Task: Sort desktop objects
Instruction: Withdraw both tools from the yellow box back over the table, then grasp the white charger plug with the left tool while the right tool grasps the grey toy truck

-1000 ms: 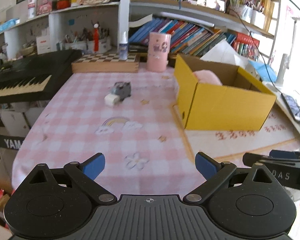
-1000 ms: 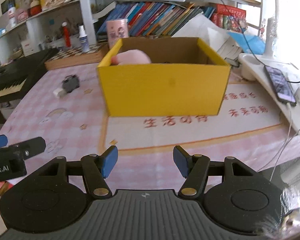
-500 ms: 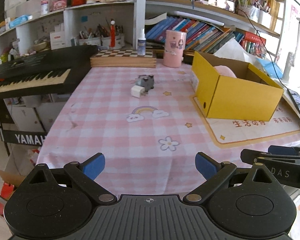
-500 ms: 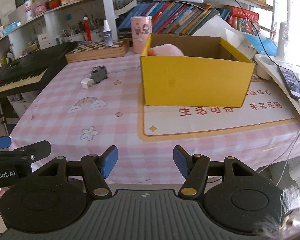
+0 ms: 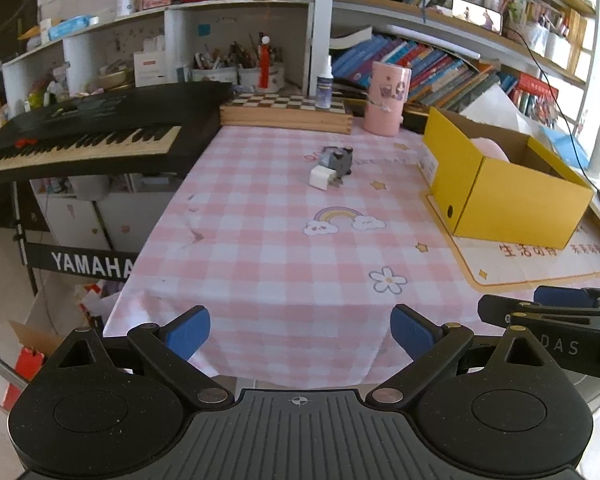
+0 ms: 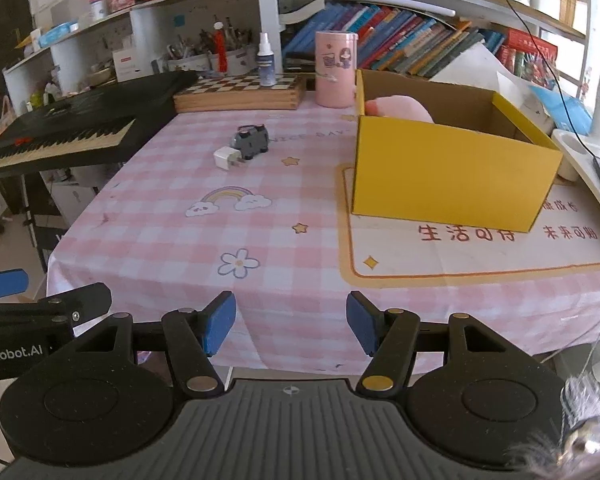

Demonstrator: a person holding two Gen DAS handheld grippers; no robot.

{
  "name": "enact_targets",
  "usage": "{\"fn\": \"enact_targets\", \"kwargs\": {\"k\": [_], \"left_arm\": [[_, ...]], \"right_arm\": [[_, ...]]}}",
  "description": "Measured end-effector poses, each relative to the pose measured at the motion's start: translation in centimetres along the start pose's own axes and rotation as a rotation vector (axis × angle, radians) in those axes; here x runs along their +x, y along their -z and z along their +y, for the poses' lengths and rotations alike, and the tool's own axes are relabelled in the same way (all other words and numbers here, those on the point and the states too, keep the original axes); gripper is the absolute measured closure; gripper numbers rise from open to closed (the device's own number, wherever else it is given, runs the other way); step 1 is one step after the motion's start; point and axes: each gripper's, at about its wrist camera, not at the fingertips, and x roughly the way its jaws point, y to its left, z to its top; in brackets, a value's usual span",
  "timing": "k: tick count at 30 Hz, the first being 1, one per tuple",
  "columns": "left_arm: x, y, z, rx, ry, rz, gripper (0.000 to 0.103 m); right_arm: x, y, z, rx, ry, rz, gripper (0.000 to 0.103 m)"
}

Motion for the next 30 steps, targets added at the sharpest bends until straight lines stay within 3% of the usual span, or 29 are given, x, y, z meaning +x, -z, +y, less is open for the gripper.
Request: {"fn": "enact_targets", "kwargs": {"k": [7,17,30], "left_arm": [[-0.1,-0.5,0.7,-0.006,0.006,-0.027,0.004],[2.0,-1.3,0.3,0.006,0.026,-0.006,0.005],[7.7,-4.8,0.0,0.001,-0.002,0.005,0.006]], "right_arm": [[0.2,-0.6,0.9,-0.022,-0.01,-0.011,0.047],[2.0,-1.7,0.3,-0.027,-0.013,-0.019,0.047],[8.5,-7.8,-0.5,-0.054,-0.076,-0.035,0.047]]}}
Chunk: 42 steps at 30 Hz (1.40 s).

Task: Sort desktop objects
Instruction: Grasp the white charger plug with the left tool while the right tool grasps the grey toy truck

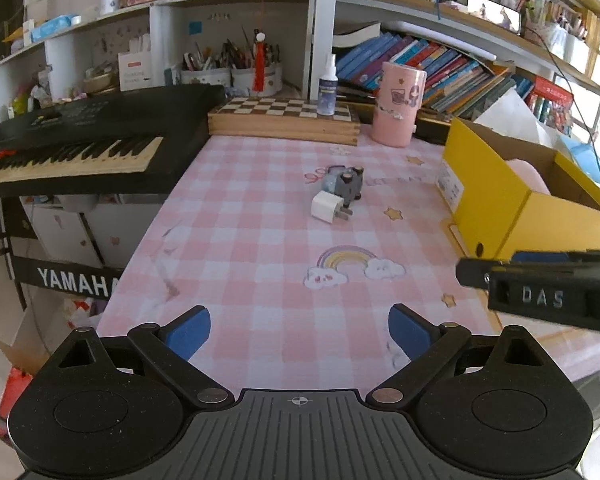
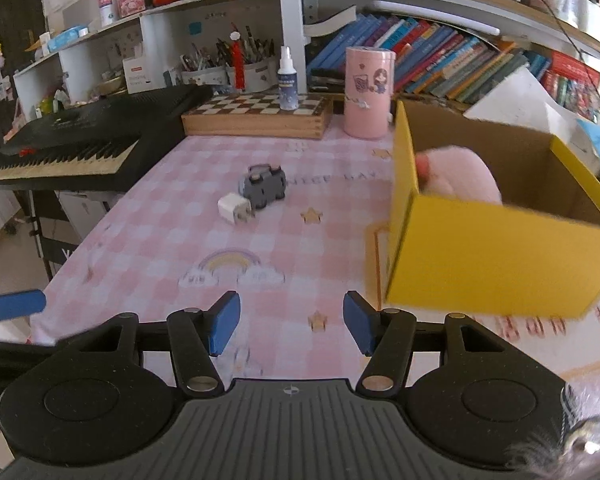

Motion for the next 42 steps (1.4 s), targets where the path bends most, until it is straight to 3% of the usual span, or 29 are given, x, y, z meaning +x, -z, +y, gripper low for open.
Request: {"fn": "enact_targets", "kwargs": {"k": [16,22,28,34,36,38,42], "left_arm": [[8.2,-5.8,-2.7,0.024,0.024,-0.022,0.013],[13.7,-6.8,-3.8,0.032,0.031,0.052,0.021],[16.8,-8.1,-3.9,0.07,-0.009,0.066,0.024],[18.5,-8.5,-4.4,0.101,-0.002,0.118,0.044],[18.5,-8.4,-4.4,0.119,0.008,0.104,0.047],[18.3,-8.1,-4.4,0.146,0.028,0.087,0.056],[17.4,-7.9,-3.7,0.142,0.013,0.088,0.057]], "right_arm": [[6.4,-8.3,-2.1,-0.035,-0.067,-0.023,0.047],[8.5,-10.0,-2.7,-0.049,-0.072,-0.022,0.047],[10.9,-11.1,-3.0,-0.063,-0.089,0.011,0.047],[12.8,-11.7,-3.1,-0.069,-0.096,0.036,0.044],[13.2,-11.8,-3.0,-0.078,-0.098,0.036,0.043],[13.5,-11.9,-2.9,-0.091,-0.099,0.032,0.04],[14.6,-12.1,-2.3,-0.108,-0.13,0.046,0.034]]}}
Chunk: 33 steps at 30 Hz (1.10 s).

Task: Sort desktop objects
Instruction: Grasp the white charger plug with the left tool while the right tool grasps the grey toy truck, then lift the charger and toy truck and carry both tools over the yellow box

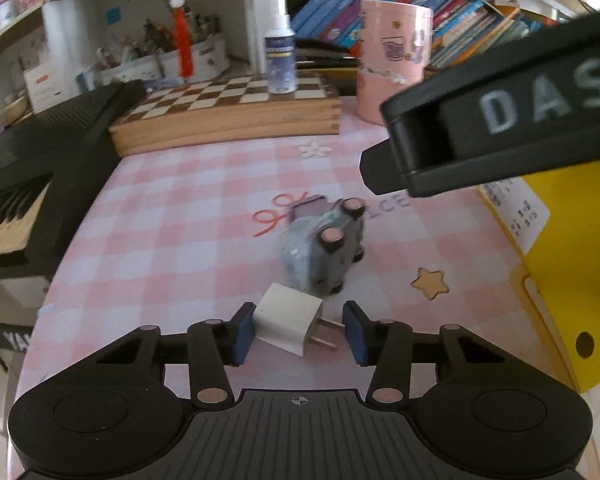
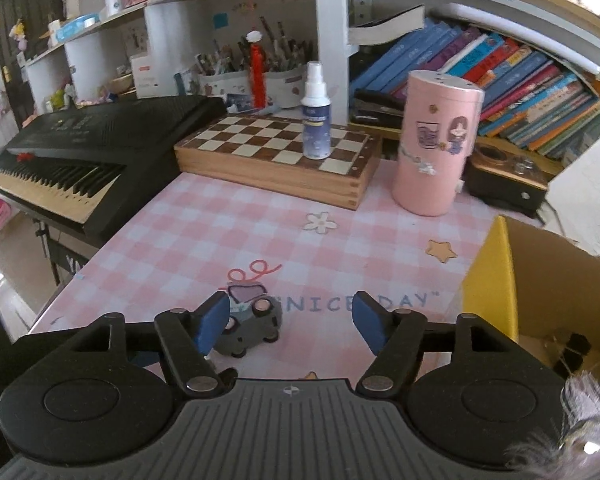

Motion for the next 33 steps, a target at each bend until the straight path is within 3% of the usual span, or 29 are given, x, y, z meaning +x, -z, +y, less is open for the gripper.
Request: {"fn": "enact_targets", "kwargs": {"k": [4,7,14,17,19,20,26,33], "left_arm": [[-2.0,0.6,2.3,-0.087,-0.012,0.005,0.057],[-3.6,1.4,4.0,-0.163,-0.04,0.015,0.057],[-6.2,2.5,6.7,-0.301,-0.077,0.002,0.057],[-7.0,2.6,6.8,-0.308,-0.077,-0.016,0.057],[-7.3,2.5,6.8,-0.31,-0.071,-0.026,0.057],[-7.5,2.5,6.8,-0.307,-0.07,-0.032,0.057],[-9.1,2.3,7.1,-0.31,-0.06,-0.076,0.057],[-12.1,2.3,7.0,-0.3,-0.02,-0.142,0.057]], "right_arm": [[1.9,-0.3,0.8,-0.013,-0.043,0.056,0.023],[3.8,-0.1,2.3,-0.076,-0.028,0.125,0.022],[7.2,0.2,4.2,-0.144,0.012,0.167,0.022],[8.0,0.3,4.3,-0.161,0.02,0.175,0.026],[8.3,0.4,4.3,-0.173,0.024,0.183,0.043],[8.3,0.4,4.3,-0.172,0.022,0.182,0.043],[5.5,0.0,4.2,-0.137,-0.012,0.102,0.043],[-1.5,0.2,4.2,-0.07,-0.04,-0.01,0.043]]}}
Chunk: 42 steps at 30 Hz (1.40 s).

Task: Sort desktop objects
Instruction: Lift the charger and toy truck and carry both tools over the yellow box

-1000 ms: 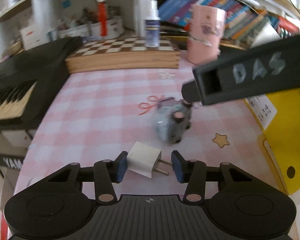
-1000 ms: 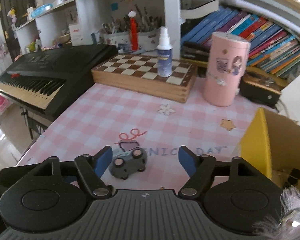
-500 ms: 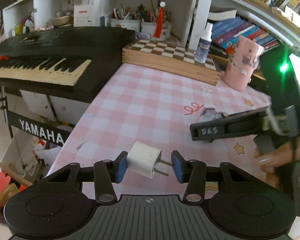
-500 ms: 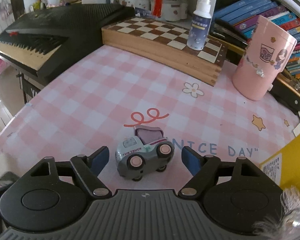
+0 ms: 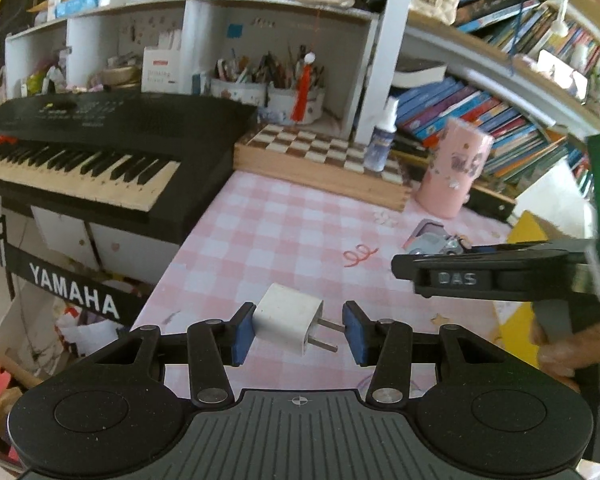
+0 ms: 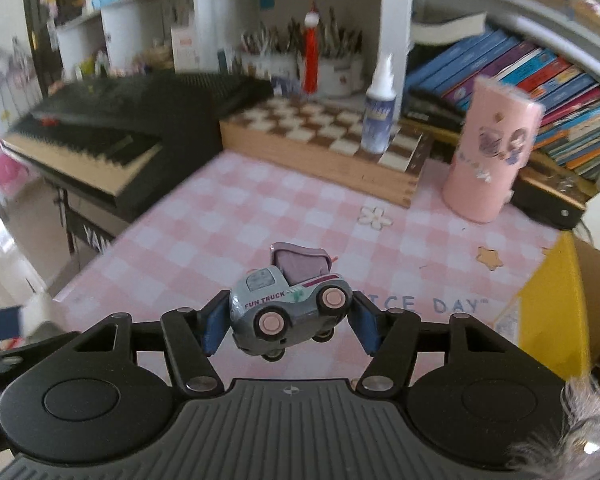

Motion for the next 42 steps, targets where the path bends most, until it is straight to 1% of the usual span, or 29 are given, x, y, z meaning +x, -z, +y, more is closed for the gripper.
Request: {"fn": "enact_targets", "kwargs": {"k": [3,12,23,31,37,42], "left_arm": [[-1.4,0.1,-0.2,0.01,0.028,-0.015,0.057],[-5.7,1.4,-0.7,0.044,0.116,-0.045,0.057],[-9.8,5.4,-0.8,0.095,0.205,-0.009,0.057],[-12.4,8.3,-0.9,0.141,0.264,0.02,0.057],[-13.3,10.1,-2.3,0.181,0.336,0.053,0.057],[-13.3,10.4,-4.2,0.223,0.395,0.055,0.057]], "right_arm": [[-2.9,0.6,0.2,0.013,0.009,-0.042,0.043],[-9.9,3.8,0.9,0.073,0.069,-0.09,0.043],[-15.5,10.1,3.3,0.15,0.144,-0.062,0.043],[-19.2,14.7,4.8,0.196,0.227,-0.044,0.043],[-21.7,17.9,4.7,0.263,0.285,-0.012,0.043],[-23.5,19.3,3.6,0.316,0.344,-0.01,0.043]]}}
